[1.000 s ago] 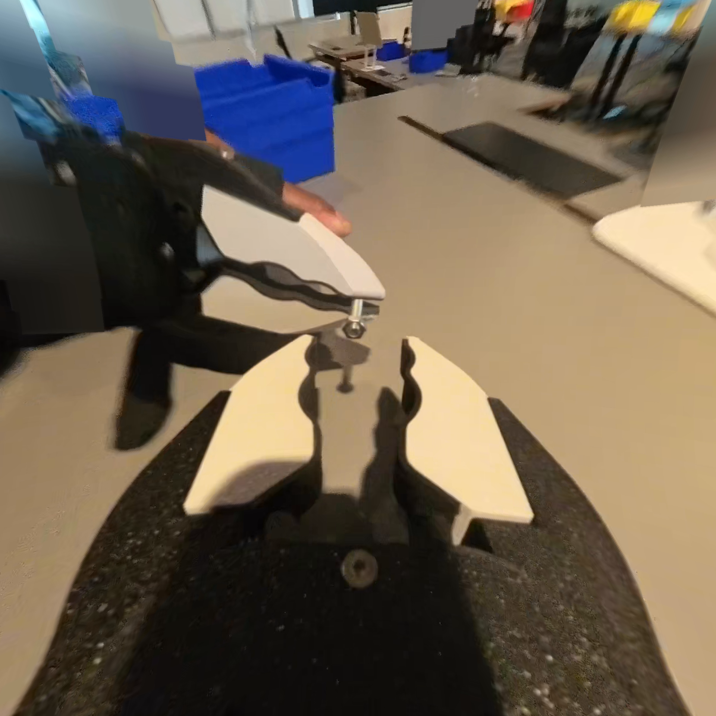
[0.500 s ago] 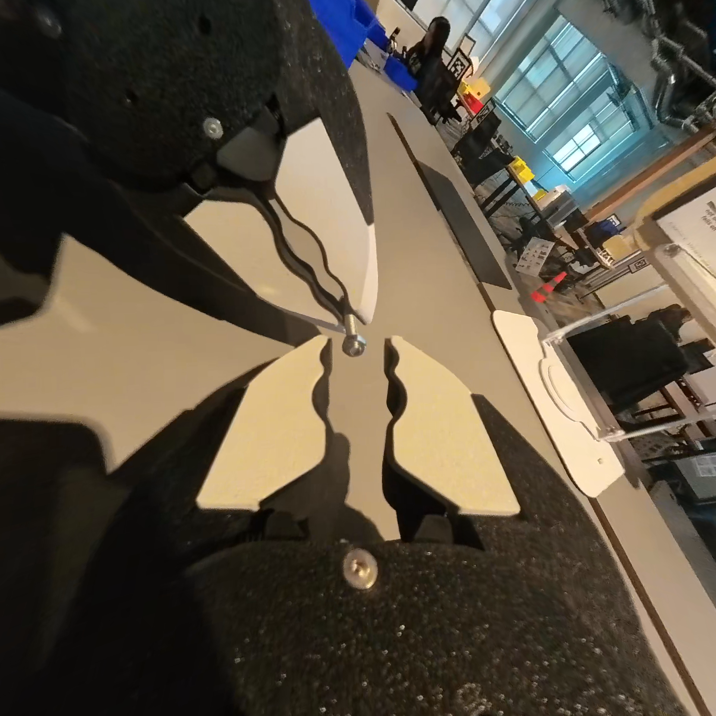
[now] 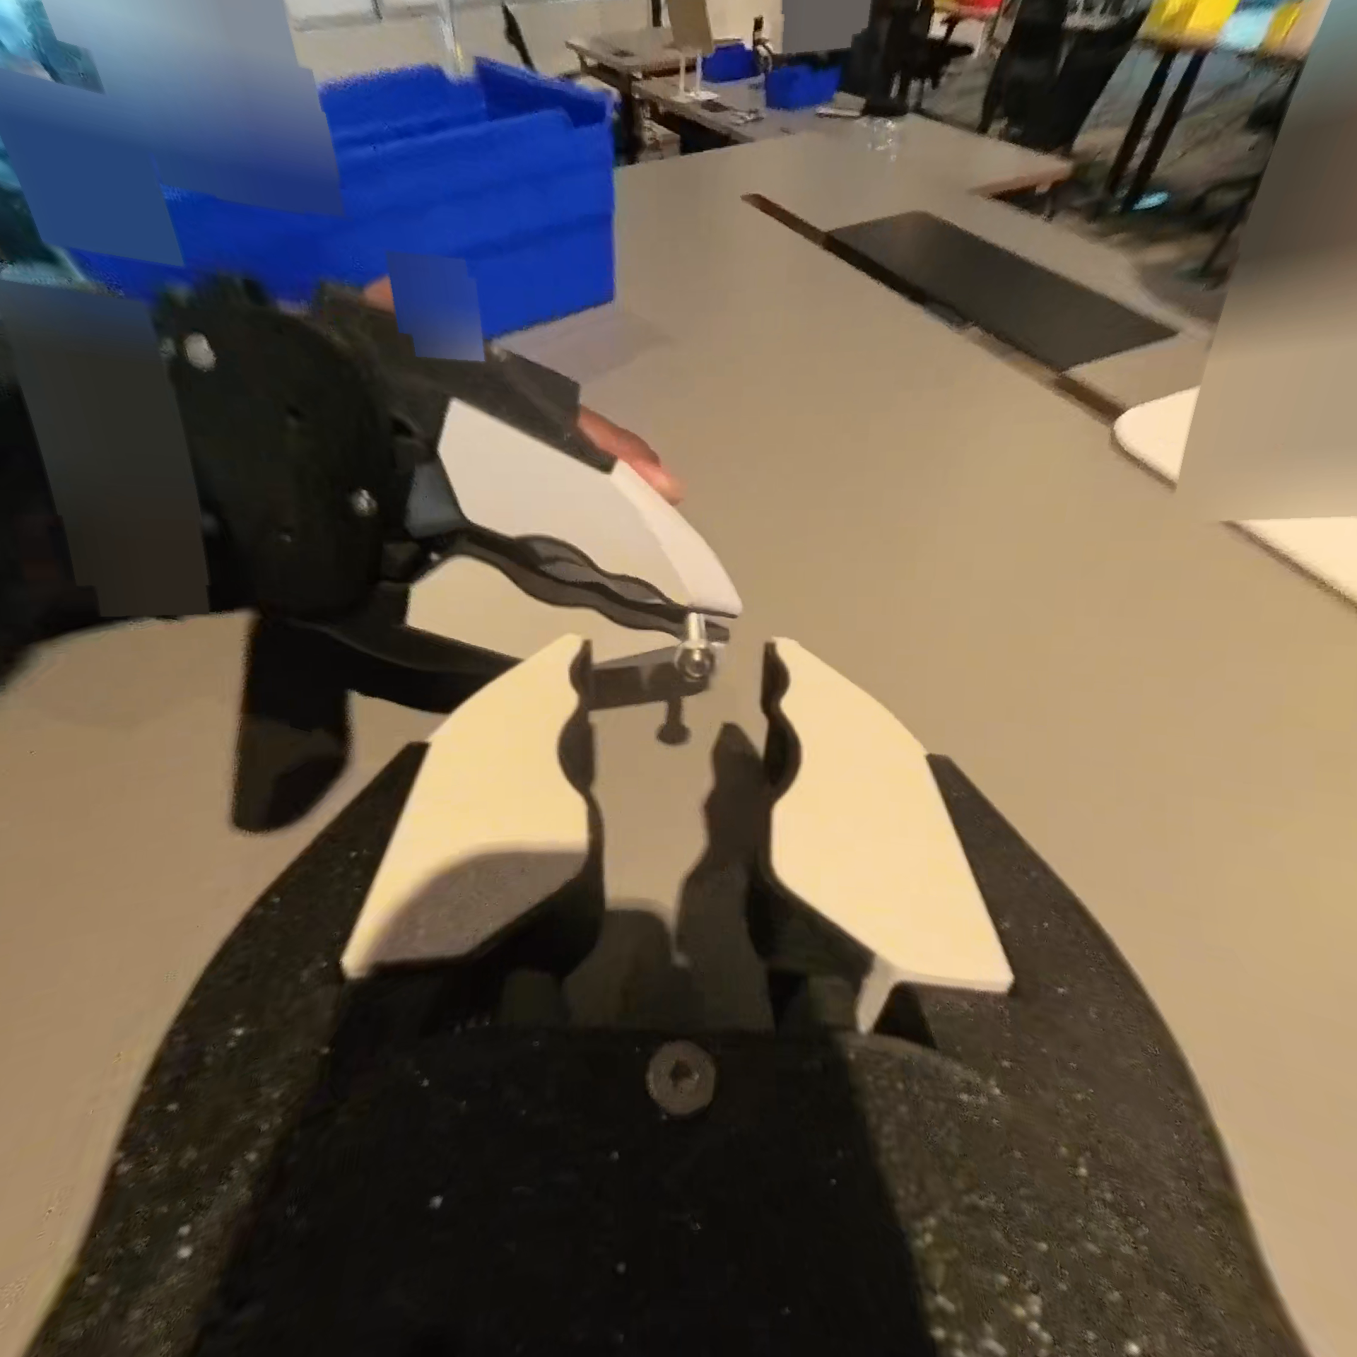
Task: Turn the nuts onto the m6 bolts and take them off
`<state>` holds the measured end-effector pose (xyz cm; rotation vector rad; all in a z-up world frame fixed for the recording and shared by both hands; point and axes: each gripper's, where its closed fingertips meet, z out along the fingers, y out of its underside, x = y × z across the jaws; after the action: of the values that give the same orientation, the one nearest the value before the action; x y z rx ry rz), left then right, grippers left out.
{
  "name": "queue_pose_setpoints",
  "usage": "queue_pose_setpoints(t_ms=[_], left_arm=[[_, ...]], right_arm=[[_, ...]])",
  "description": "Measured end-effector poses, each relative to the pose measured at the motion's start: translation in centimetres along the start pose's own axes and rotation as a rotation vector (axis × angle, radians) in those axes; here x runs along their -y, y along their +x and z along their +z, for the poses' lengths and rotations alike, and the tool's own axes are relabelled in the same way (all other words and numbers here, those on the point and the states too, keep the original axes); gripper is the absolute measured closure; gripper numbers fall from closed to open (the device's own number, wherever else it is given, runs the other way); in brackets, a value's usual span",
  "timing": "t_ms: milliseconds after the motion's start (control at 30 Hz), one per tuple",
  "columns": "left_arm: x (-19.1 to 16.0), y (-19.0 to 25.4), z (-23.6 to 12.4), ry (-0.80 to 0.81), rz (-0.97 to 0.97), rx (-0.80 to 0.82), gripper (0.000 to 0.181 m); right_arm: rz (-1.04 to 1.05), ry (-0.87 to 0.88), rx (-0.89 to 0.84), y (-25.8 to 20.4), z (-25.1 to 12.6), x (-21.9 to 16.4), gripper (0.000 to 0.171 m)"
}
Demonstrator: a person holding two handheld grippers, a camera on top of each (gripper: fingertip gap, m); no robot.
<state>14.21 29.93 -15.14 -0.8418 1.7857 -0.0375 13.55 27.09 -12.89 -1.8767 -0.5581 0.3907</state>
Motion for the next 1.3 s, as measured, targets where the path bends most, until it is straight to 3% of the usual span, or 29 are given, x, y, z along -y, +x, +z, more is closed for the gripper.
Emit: queue_pose_setpoints(t_ms=[67, 200, 400, 500, 633, 767, 900, 1067, 1300], left_arm=[[-0.1, 0.1, 0.2, 0.014, -0.032, -0.008, 0.175], [0.4, -0.1, 0.3, 0.074, -0.144, -0.012, 0.176], [2.9, -1.5, -1.1, 0.261, -0.484, -0.081, 0.176], [4.0, -1.2, -1.8, 0.332, -0.663, -0.163, 0.176], [5.5, -0.9, -2.6, 0.377, -0.776, -0.221, 0.176], [6.9, -1.0, -3.9, 0.452, -0.847, -0.195, 0.176], [7.6, -1.3, -5.5, 0.498, -0.851, -0.078, 0.176], [9.3, -1.0, -7.7, 0.521, -0.991, 0.043, 0.176], [13.4, 2.9, -9.7, 0.475, -0.986, 0.016, 0.176]], right_arm=[[-0.186, -0.002, -0.083, 0.5, -0.3, -0.1, 0.118], [-0.434, 0.042, -0.131, 0.0, -0.4, 0.0, 0.122], [-0.275, 0.247, -0.025, -0.2, -2.5, 2.5, 0.122], [-0.137, 0.314, 0.136, -1.0, -3.5, 3.1, 0.122], [-0.06, 0.365, 0.243, -1.9, -4.5, 3.6, 0.122], [-0.02, 0.435, 0.259, -1.9, -5.8, 4.2, 0.123], [0.039, 0.492, 0.238, -1.9, -7.2, 4.5, 0.126], [0.063, 0.49, 0.251, -4.0, -9.2, 4.6, 0.132], [-0.031, 0.445, 0.259, -8.4, -12.1, 4.0, 0.134]])
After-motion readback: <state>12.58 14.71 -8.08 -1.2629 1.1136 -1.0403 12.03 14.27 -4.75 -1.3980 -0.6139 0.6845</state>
